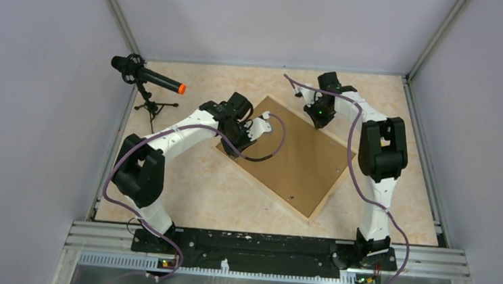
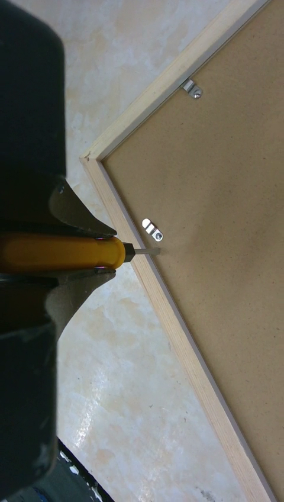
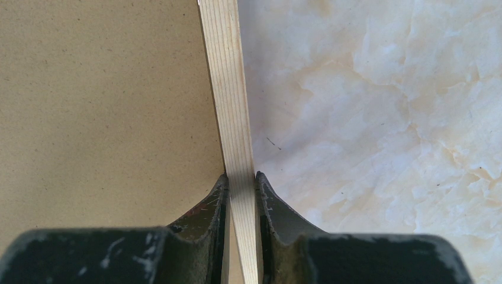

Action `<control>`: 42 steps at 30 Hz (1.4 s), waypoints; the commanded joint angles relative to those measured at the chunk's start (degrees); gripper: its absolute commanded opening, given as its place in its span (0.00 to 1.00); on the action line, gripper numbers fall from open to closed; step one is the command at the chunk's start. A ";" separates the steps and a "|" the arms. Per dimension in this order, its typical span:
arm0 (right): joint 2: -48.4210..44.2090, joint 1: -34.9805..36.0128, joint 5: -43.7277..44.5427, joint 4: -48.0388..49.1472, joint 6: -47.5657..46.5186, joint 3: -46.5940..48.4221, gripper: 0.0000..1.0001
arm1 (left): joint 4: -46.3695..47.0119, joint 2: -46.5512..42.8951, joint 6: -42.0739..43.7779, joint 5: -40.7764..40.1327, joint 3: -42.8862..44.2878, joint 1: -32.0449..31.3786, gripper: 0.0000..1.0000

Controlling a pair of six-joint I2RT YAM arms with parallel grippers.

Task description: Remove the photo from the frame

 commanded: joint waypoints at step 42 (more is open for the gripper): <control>0.72 -0.83 1.60 -5.03 2.17 -2.44 0.07 | -4.32 -3.32 4.05 -4.27 -0.30 0.71 0.00</control>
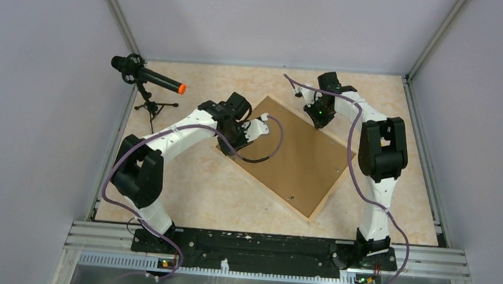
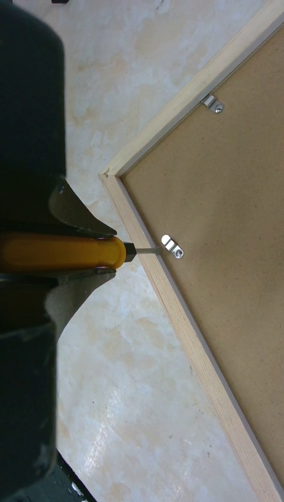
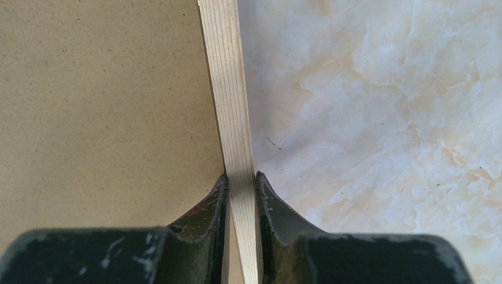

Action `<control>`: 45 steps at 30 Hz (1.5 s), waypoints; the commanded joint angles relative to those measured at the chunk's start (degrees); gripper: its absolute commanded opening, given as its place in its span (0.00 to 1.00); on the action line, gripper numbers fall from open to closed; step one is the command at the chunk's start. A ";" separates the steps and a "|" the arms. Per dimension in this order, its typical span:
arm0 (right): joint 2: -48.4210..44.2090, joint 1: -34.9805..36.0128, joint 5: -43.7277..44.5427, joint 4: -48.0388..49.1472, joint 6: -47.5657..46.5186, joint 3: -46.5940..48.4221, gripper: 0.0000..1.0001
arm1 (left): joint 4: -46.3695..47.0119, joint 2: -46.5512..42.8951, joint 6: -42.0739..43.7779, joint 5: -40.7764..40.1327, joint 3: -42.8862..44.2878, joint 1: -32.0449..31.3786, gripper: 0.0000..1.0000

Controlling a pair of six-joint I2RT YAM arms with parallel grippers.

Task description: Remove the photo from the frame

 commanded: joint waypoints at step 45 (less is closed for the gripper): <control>1.16 -0.81 1.21 -4.70 2.37 -2.61 0.07 | 0.31 -3.59 -2.39 -0.24 0.27 0.40 0.00</control>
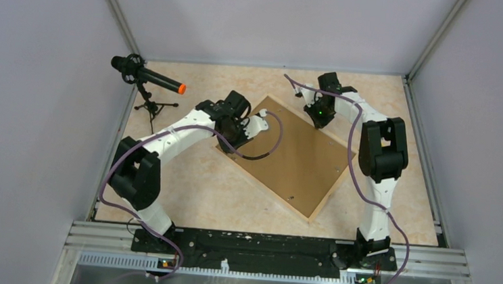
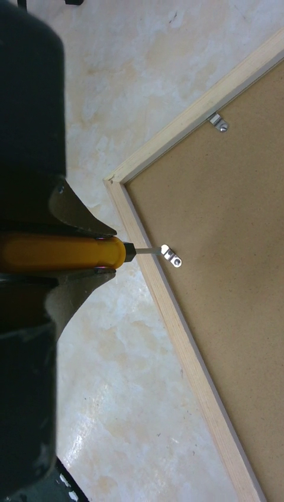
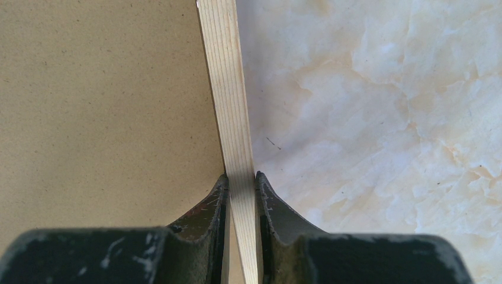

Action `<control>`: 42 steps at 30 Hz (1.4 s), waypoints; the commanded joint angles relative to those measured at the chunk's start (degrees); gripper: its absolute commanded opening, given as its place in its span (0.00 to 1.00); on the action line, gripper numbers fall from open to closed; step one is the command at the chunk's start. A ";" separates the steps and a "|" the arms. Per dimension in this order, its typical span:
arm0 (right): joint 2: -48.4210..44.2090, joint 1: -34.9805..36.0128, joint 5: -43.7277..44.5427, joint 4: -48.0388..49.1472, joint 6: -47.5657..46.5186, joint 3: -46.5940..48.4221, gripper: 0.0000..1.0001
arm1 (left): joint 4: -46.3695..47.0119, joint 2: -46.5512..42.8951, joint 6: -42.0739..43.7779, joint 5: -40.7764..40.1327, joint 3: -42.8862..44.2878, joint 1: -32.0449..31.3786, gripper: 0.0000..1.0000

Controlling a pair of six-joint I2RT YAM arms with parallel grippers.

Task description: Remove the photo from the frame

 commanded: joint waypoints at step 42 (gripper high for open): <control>1.24 -0.81 1.05 -5.33 2.46 -2.36 0.07 | 9.08 4.24 -2.89 -0.41 0.84 0.28 0.00</control>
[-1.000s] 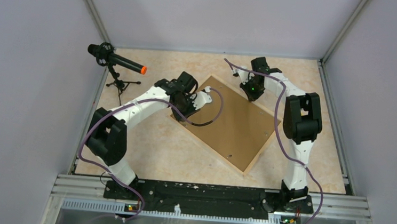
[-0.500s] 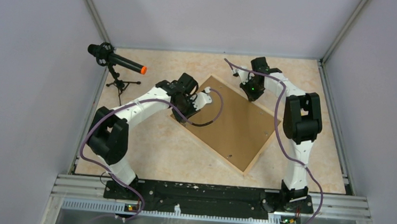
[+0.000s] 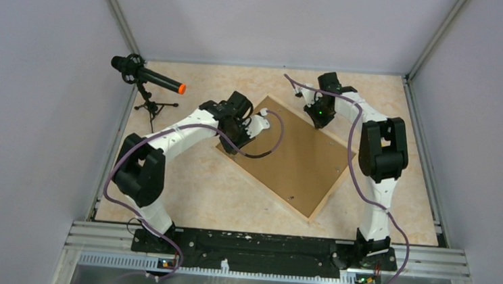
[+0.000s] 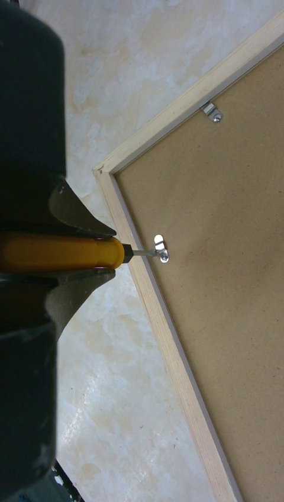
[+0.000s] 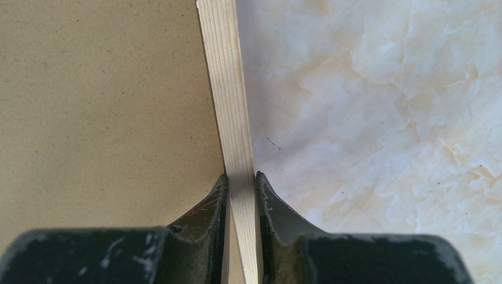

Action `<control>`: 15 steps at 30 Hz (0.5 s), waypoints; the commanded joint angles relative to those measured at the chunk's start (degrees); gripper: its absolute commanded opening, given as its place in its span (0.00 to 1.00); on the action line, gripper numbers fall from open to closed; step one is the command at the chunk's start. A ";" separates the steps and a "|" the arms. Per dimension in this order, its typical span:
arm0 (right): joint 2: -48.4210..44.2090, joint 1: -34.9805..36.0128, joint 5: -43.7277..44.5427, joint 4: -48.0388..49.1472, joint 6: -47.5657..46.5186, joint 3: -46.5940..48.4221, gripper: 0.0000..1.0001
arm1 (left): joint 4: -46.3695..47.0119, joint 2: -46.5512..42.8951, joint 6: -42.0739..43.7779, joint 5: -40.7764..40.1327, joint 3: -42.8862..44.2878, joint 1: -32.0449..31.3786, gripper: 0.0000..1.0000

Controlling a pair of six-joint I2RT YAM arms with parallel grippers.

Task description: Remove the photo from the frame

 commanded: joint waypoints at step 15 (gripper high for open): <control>1.92 -0.81 0.96 -5.44 2.22 -1.70 0.07 | 6.53 2.52 0.03 4.11 1.39 -0.05 0.00</control>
